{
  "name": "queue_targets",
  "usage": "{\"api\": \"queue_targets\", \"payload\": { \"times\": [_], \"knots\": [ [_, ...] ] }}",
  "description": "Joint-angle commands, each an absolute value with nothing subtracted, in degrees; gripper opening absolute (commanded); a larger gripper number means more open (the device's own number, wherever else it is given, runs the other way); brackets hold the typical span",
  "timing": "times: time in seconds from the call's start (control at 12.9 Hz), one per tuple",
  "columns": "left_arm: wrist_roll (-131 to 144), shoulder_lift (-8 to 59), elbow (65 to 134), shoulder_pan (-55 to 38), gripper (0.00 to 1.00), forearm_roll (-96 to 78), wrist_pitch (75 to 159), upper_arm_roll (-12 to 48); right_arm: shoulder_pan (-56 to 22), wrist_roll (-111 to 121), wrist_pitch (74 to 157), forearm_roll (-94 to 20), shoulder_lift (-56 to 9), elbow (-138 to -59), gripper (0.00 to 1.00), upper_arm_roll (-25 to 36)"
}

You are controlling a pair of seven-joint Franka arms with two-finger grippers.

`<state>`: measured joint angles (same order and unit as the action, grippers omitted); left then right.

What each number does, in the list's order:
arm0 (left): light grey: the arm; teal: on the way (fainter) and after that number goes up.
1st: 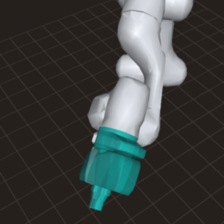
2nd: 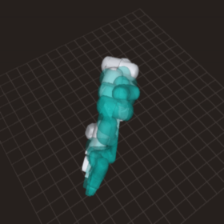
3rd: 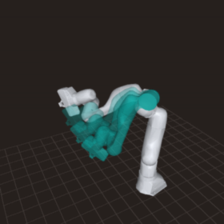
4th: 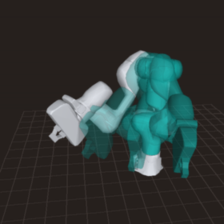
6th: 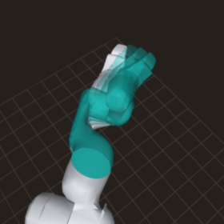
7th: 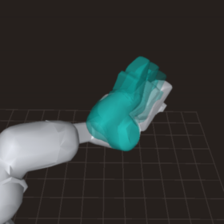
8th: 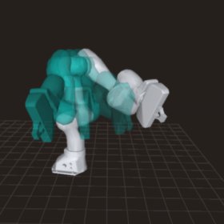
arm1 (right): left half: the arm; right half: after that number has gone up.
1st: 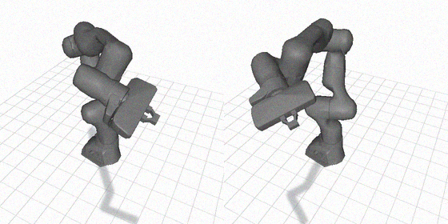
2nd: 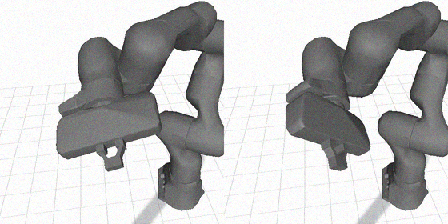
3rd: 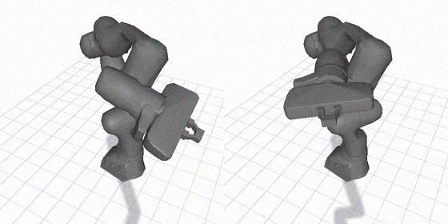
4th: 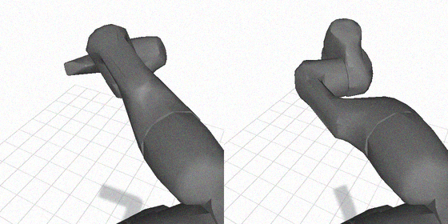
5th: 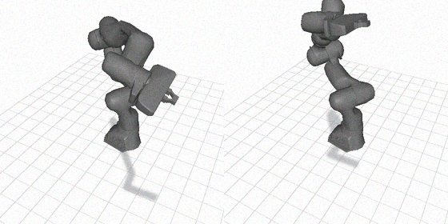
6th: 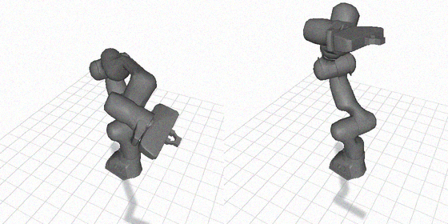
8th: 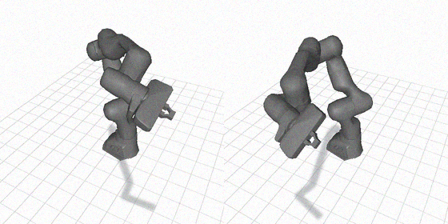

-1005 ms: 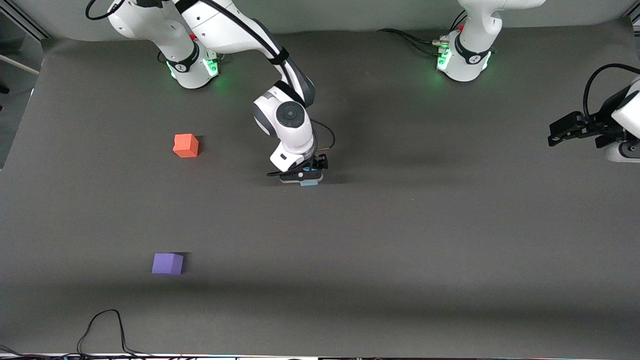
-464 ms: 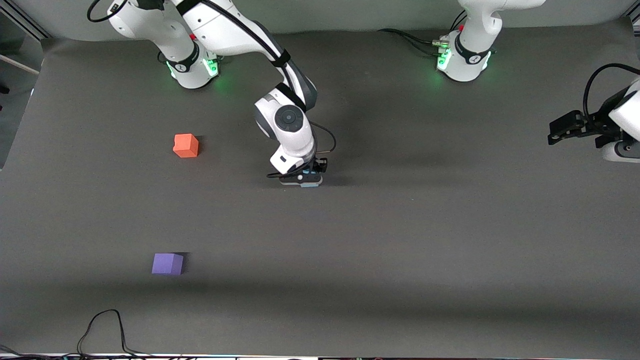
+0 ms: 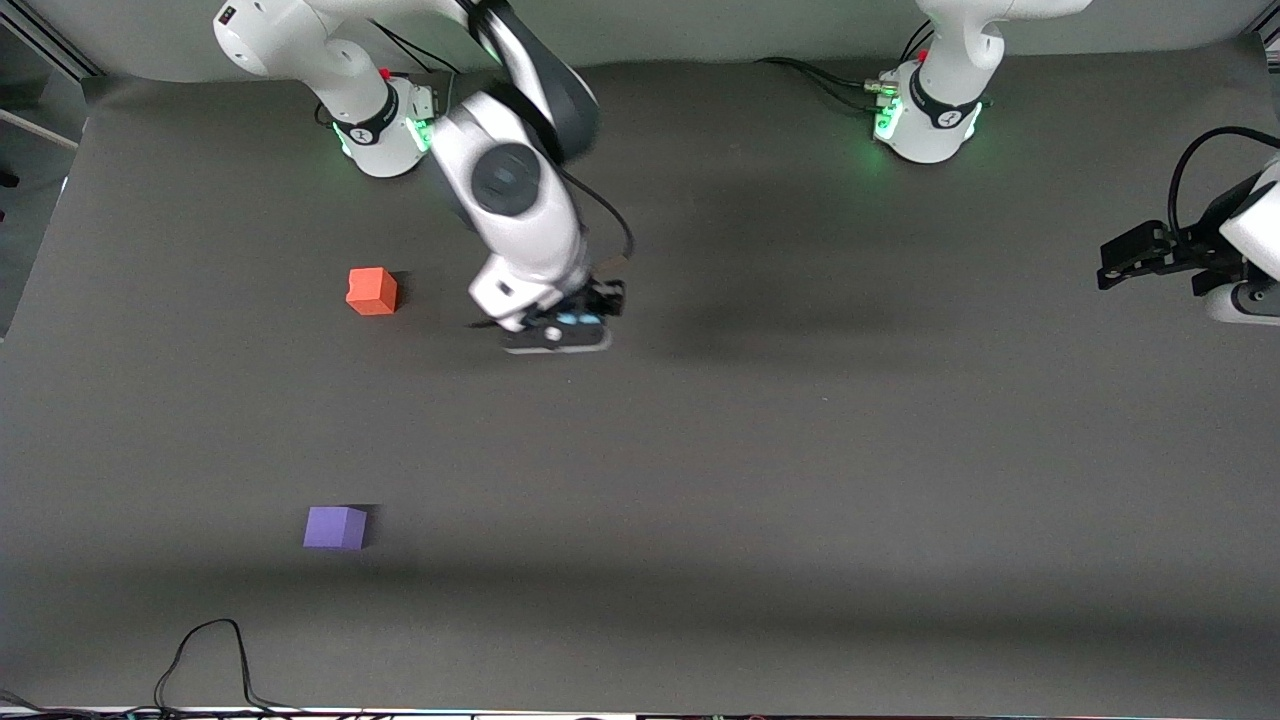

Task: Place blue block between orange and purple blocks
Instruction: 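Lift the blue block with the right gripper and carry it aside, then lower the blue block between the orange and purple blocks, open gripper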

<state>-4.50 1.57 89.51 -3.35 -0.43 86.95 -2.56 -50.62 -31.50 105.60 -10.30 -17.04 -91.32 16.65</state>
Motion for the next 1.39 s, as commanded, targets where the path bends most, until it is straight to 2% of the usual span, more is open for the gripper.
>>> {"api": "queue_targets", "payload": {
  "times": [0.0, 0.15, 0.46, 0.85, 0.93, 1.01, 1.31],
  "knots": [
    [-5.3, 0.2, 90.4, -3.5, 1.0, 0.4, 86.2, -2.6, -49.5, -23.2, 90.2, -13.4, -14.9, -79.8, 0.49, 23.2],
    [-5.2, 0.2, 90.4, -3.5, 1.0, 0.4, 86.1, -2.6, -49.5, -20.5, 87.2, -13.5, -12.9, -77.2, 0.49, 27.1],
    [-5.0, 0.2, 90.4, -3.5, 1.0, 0.4, 86.2, -2.7, -49.3, -13.1, 86.8, -12.7, -10.2, -78.8, 0.5, 37.2],
    [-4.9, 0.2, 90.3, -3.5, 1.0, 0.4, 86.2, -2.6, -39.7, -2.1, 87.3, -12.3, -10.1, -82.3, 0.5, 39.2],
    [-4.9, 0.2, 90.3, -3.5, 1.0, 0.4, 86.2, -2.6, -36.4, -1.2, 87.2, -12.2, -10.0, -82.5, 0.5, 38.2],
    [-4.9, 0.2, 90.3, -3.5, 1.0, 0.4, 86.2, -2.6, -31.9, 0.6, 87.3, -12.1, -9.8, -82.9, 0.5, 34.5],
    [-4.8, 0.2, 90.3, -3.5, 1.0, 0.4, 86.2, -2.6, -10.3, 1.4, 88.2, -8.2, -8.0, -85.4, 0.5, 13.8]
  ]
}}
